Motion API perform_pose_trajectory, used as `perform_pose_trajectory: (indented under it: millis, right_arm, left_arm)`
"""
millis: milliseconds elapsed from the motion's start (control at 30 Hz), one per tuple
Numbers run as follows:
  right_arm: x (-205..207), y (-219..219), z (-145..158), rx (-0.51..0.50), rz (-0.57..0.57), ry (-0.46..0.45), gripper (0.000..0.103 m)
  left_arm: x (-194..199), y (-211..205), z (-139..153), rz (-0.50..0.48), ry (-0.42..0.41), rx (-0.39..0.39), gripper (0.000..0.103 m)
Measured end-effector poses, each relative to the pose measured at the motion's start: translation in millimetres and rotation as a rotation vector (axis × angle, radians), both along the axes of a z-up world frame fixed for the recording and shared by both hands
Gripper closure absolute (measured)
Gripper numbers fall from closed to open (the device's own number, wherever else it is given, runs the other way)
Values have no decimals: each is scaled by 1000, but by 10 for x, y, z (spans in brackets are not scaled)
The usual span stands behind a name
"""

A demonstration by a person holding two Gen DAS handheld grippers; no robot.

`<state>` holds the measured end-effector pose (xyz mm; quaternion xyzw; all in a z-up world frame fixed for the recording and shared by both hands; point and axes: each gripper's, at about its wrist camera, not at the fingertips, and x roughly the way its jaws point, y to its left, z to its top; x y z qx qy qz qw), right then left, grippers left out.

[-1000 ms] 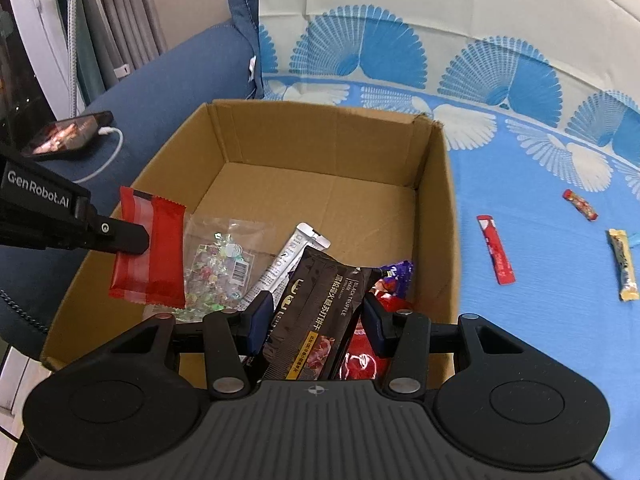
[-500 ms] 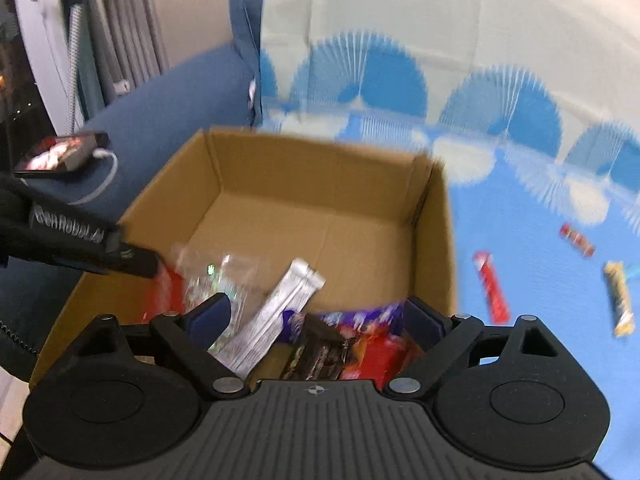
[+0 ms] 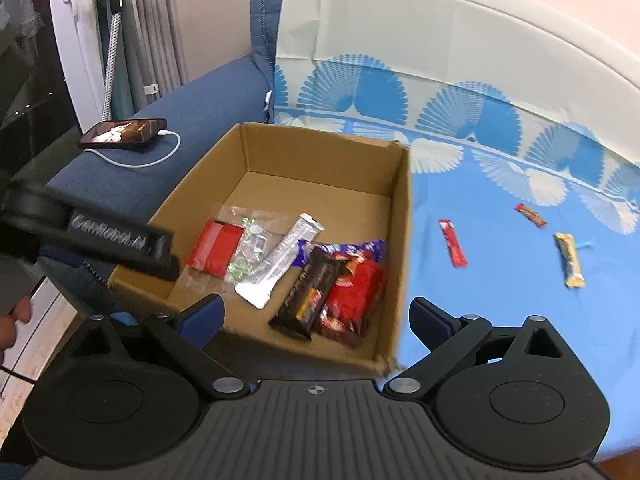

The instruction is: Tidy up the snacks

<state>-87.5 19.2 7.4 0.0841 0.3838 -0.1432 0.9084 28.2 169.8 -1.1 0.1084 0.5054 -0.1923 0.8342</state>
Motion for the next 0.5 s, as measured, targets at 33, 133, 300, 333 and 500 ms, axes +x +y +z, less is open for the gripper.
perform_pose_trajectory:
  millis: [33, 133, 300, 333, 500]
  right_arm:
    - [-59, 15, 21, -3, -12, -6, 4]
    - [-269, 14, 116, 5, -57, -40, 3]
    - [-559, 70, 208, 22, -73, -82, 3]
    - [-589, 84, 223, 20, -71, -88, 3]
    - [-766, 177, 329, -3, -55, -127, 2]
  left_arm:
    - [-93, 28, 31, -7, -14, 1, 0]
    - [-339, 63, 100, -29, -58, 6, 0]
    - [-662, 127, 211, -35, -130, 7, 0]
    - [-698, 133, 223, -35, -137, 5, 0]
    - [-846, 191, 305, -37, -170, -2, 0]
